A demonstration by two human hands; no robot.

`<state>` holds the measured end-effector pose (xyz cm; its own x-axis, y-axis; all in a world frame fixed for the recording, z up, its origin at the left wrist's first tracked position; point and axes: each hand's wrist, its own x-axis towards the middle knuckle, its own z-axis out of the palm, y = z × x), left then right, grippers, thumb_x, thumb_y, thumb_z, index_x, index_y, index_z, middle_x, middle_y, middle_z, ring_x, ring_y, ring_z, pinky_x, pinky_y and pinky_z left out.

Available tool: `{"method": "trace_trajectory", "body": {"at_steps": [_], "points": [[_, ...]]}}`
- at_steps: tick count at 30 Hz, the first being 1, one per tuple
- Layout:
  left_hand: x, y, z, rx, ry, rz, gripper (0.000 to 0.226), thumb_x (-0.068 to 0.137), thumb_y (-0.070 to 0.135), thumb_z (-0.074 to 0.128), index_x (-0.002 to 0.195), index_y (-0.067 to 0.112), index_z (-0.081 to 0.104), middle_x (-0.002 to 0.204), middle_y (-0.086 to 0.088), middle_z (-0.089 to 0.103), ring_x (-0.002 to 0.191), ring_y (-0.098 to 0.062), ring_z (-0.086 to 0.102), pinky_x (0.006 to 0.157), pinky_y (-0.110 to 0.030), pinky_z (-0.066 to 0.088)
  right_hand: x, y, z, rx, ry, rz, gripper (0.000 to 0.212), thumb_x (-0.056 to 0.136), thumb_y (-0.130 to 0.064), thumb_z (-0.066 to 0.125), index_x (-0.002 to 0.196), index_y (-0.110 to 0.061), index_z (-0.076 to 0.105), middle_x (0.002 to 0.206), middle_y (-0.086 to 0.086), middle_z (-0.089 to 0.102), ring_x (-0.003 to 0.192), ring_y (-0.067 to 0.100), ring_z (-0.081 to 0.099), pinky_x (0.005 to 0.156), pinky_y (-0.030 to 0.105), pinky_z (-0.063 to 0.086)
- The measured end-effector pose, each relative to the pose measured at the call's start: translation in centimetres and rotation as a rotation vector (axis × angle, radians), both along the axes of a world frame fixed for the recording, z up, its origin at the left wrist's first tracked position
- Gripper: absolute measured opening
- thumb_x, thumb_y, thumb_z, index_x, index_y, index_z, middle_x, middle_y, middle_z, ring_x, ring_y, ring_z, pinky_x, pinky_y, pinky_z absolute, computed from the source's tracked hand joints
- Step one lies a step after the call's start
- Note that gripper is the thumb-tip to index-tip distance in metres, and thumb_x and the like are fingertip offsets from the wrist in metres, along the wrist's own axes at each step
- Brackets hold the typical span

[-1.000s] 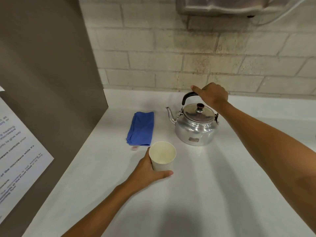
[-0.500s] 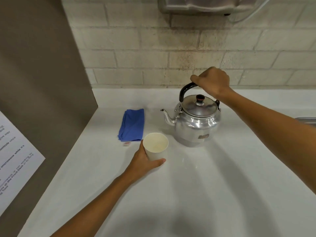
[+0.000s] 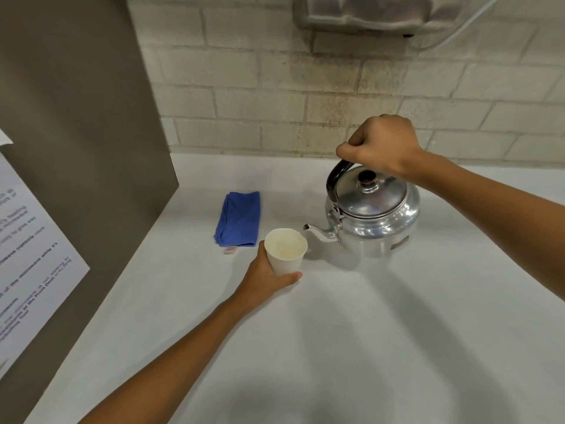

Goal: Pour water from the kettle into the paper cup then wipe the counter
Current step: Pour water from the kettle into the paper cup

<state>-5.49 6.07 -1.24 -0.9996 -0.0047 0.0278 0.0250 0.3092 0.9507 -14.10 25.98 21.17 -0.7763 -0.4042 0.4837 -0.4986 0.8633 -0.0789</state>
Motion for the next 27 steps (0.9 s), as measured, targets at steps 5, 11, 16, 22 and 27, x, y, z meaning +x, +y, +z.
{"method": "trace_trajectory", "body": {"at_steps": [5, 11, 16, 22, 27], "points": [[0.1, 0.1, 0.1, 0.029, 0.009, -0.009, 0.083, 0.066, 0.024, 0.081, 0.129, 0.026, 0.026, 0.123, 0.006, 0.043, 0.109, -0.012, 0.044, 0.081, -0.016, 0.038, 1.3, -1.5, 0.5, 0.127, 0.053, 0.060, 0.041, 0.067, -0.035, 0.044, 0.036, -0.014, 0.026, 0.035, -0.003, 0.022, 0.037, 0.015, 0.020, 0.045, 0.023, 0.023], [0.2, 0.2, 0.2, 0.036, 0.014, -0.008, 0.080, 0.066, 0.024, 0.081, 0.123, 0.032, 0.025, 0.120, 0.009, 0.042, 0.105, -0.009, 0.045, 0.065, -0.002, 0.042, 1.6, -2.5, 1.0, 0.261, 0.089, 0.097, 0.048, 0.075, -0.027, 0.052, 0.036, -0.016, 0.026, 0.035, -0.002, 0.021, 0.037, 0.017, 0.019, 0.045, 0.024, 0.019], [0.3, 0.3, 0.1, 0.060, 0.018, -0.005, 0.079, 0.066, 0.025, 0.081, 0.118, 0.037, 0.024, 0.116, 0.012, 0.042, 0.098, -0.005, 0.046, 0.064, 0.005, 0.040, 1.8, -3.3, 1.7, 0.302, 0.100, 0.116, 0.048, 0.076, -0.028, 0.053, 0.037, -0.014, 0.028, 0.035, -0.002, 0.021, 0.038, 0.018, 0.020, 0.045, 0.023, 0.017], [0.4, 0.2, 0.0, 0.105, 0.008, -0.012, 0.079, 0.065, 0.024, 0.082, 0.118, 0.037, 0.025, 0.112, 0.016, 0.042, 0.096, 0.002, 0.047, 0.063, 0.006, 0.039, 2.1, -4.1, 2.2, 0.338, 0.127, 0.143, 0.046, 0.076, -0.027, 0.052, 0.038, -0.013, 0.031, 0.035, -0.002, 0.020, 0.038, 0.017, 0.019, 0.045, 0.022, 0.016], [0.5, 0.2, 0.0, 0.143, 0.009, -0.029, 0.077, 0.067, 0.021, 0.081, 0.118, 0.038, 0.026, 0.109, 0.024, 0.043, 0.099, 0.002, 0.048, 0.064, 0.004, 0.041, 2.4, -4.6, 2.6, 0.386, 0.144, 0.167, 0.047, 0.076, -0.027, 0.051, 0.037, -0.016, 0.027, 0.036, -0.003, 0.020, 0.038, 0.016, 0.017, 0.044, 0.022, 0.018]]}}
